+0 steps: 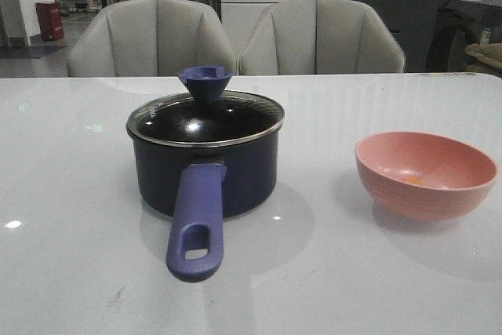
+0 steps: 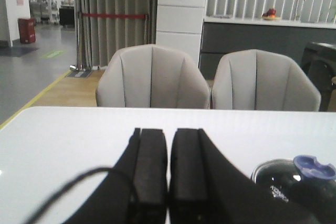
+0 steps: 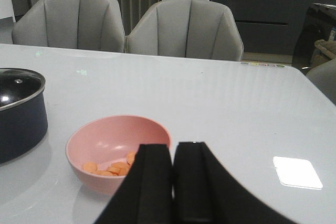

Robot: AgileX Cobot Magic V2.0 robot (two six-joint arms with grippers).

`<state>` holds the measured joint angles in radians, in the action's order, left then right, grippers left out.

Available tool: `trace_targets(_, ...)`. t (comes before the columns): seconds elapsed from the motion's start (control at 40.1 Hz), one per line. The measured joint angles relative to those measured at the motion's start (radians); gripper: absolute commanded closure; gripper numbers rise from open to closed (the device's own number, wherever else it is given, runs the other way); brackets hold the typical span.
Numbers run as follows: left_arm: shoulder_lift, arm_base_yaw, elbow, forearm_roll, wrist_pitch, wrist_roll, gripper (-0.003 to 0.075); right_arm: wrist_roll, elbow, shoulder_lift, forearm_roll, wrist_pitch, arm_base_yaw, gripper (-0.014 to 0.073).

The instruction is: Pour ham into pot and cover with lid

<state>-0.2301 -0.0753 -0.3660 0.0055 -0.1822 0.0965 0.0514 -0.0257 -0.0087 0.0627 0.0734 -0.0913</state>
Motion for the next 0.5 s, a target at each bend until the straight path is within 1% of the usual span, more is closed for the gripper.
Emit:
trace_targets(0.15, -0.036, 0.000, 0.000, -0.035, -0.087, 0.000, 0.0606, 0.000, 0.000, 0.000, 0.000, 0.000, 0.000, 0.0439)
trace_targets(0.399, -0.043, 0.000, 0.000, -0.039, -0.106, 0.000, 0.0596, 0.000, 0.000, 0.000, 0.000, 0.000, 0.000, 0.0439)
trace_targets(0.449, -0.043, -0.003, 0.000, -0.039, -0.105, 0.000, 0.0566, 0.000, 0.000, 0.000, 0.000, 0.000, 0.000, 0.0439)
trace_targets(0.499, -0.047, -0.014, 0.000, -0.039, -0.105, 0.000, 0.0506, 0.000, 0.000, 0.000, 0.000, 0.000, 0.000, 0.0439)
